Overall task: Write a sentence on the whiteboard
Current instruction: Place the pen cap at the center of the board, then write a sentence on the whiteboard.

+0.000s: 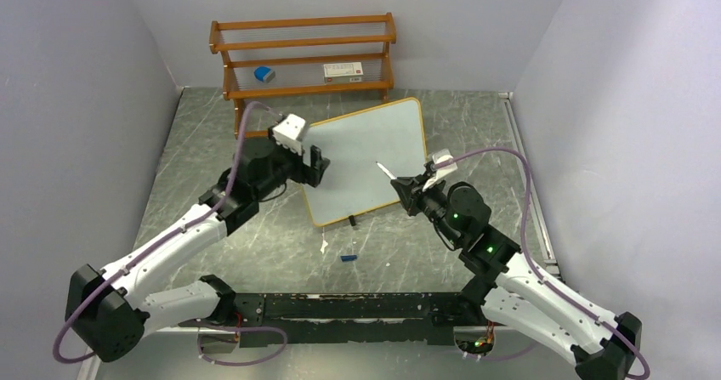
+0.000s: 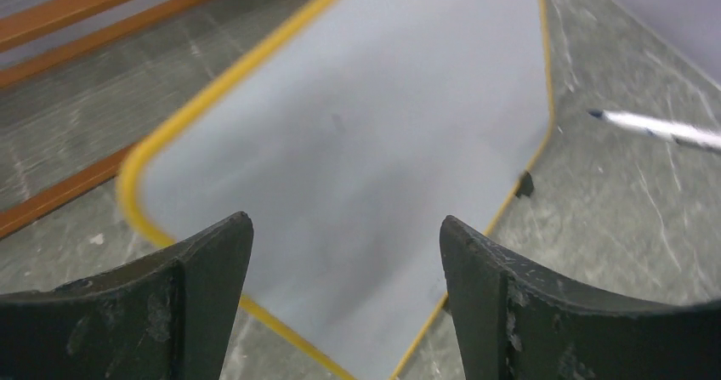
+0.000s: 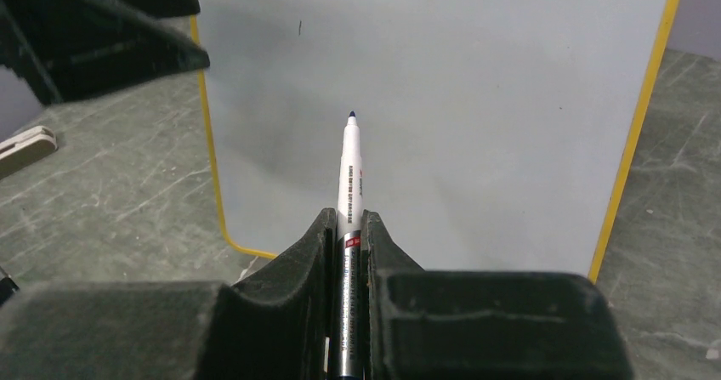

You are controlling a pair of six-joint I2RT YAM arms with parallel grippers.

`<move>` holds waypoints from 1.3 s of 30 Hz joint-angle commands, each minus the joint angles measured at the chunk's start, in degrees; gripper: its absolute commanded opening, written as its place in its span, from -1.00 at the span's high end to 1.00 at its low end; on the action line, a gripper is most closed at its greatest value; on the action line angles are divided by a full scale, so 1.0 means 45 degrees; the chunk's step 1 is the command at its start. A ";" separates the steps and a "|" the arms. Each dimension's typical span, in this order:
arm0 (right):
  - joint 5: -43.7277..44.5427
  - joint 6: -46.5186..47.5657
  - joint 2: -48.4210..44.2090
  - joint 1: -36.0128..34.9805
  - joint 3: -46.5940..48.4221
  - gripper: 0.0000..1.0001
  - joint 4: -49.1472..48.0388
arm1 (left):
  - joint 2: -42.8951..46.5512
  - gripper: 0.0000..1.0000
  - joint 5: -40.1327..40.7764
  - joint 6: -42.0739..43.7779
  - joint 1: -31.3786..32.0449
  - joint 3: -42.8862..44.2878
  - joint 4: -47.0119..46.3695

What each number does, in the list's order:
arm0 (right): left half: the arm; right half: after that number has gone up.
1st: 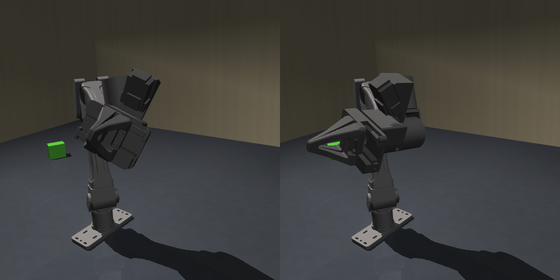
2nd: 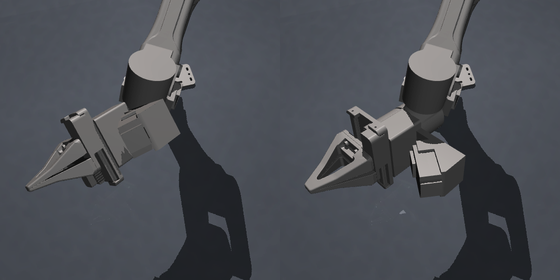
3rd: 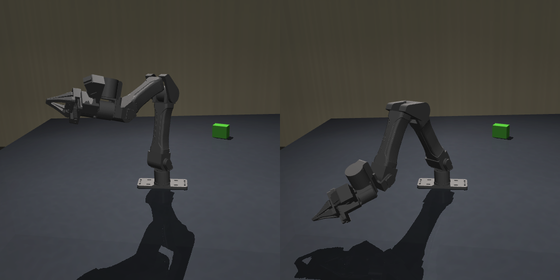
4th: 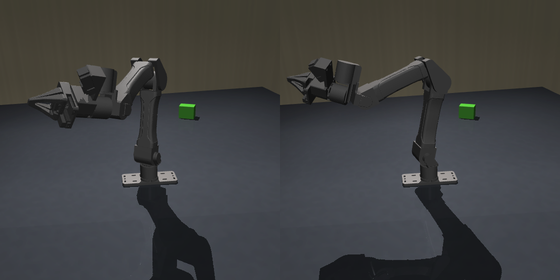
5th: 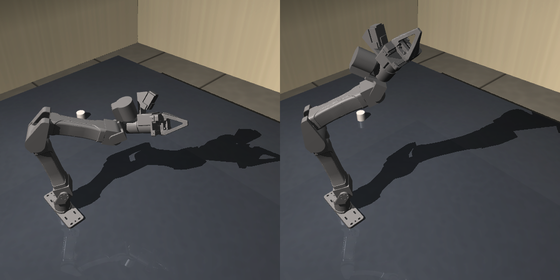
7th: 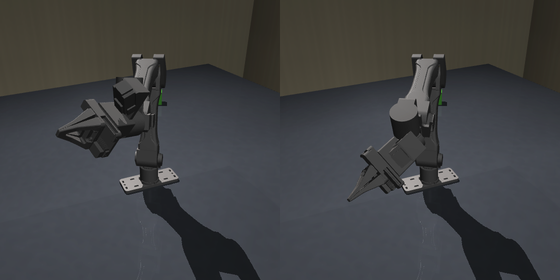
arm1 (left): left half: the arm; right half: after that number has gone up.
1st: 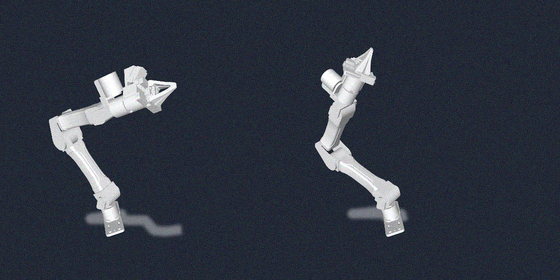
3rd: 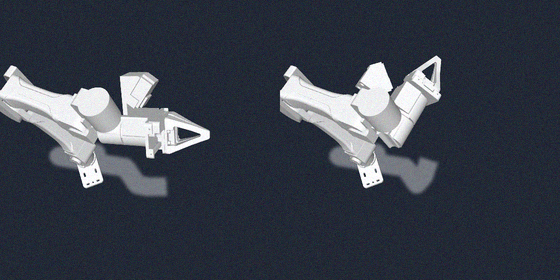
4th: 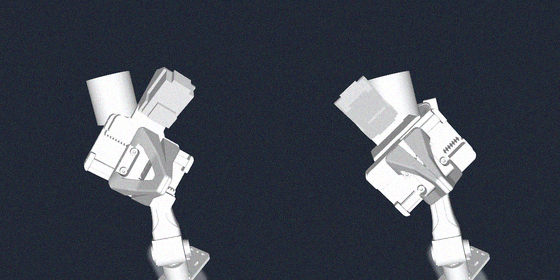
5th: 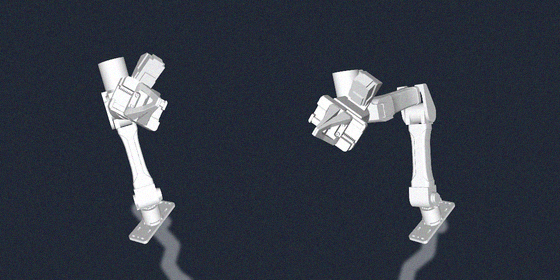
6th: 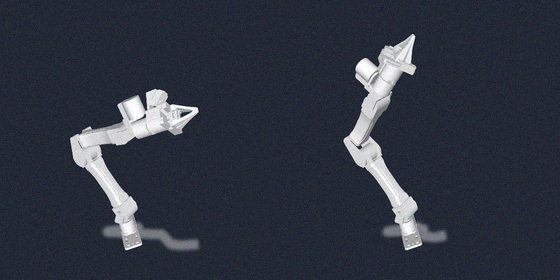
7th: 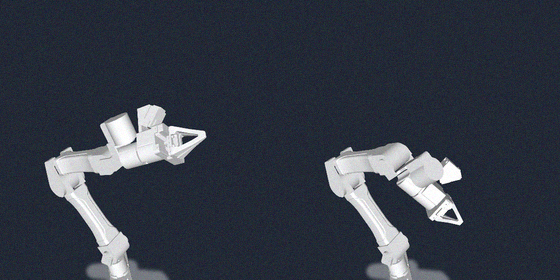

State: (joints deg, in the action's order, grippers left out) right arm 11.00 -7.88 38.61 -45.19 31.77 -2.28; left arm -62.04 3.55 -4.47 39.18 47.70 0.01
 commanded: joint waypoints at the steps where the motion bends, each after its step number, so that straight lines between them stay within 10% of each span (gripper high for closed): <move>1: -0.0225 0.0308 0.0158 -0.0074 0.0492 1.00 -0.0311 | 0.0176 -0.68 -0.2056 -0.1839 -0.2014 -0.0330 -0.1032; 13: -0.0414 0.0673 0.0632 -0.0336 0.0884 1.00 -0.0550 | -0.0397 -0.60 -0.9171 -0.4069 -0.8047 -0.0796 -0.2037; 22: -0.0423 0.0709 0.0559 -0.0396 0.0650 1.00 -0.0640 | 0.0522 -0.60 -0.9139 -0.1703 -0.8203 0.0068 -0.0028; 39: -0.0800 0.0812 0.0203 -0.0484 0.0596 1.00 -0.0633 | -0.4382 -0.37 -1.3519 -0.0905 -0.7946 0.2361 -0.0976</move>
State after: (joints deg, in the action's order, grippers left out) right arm 8.19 -5.06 39.27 -46.74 34.00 -3.60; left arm -78.70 -49.78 -8.49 2.66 55.05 -0.69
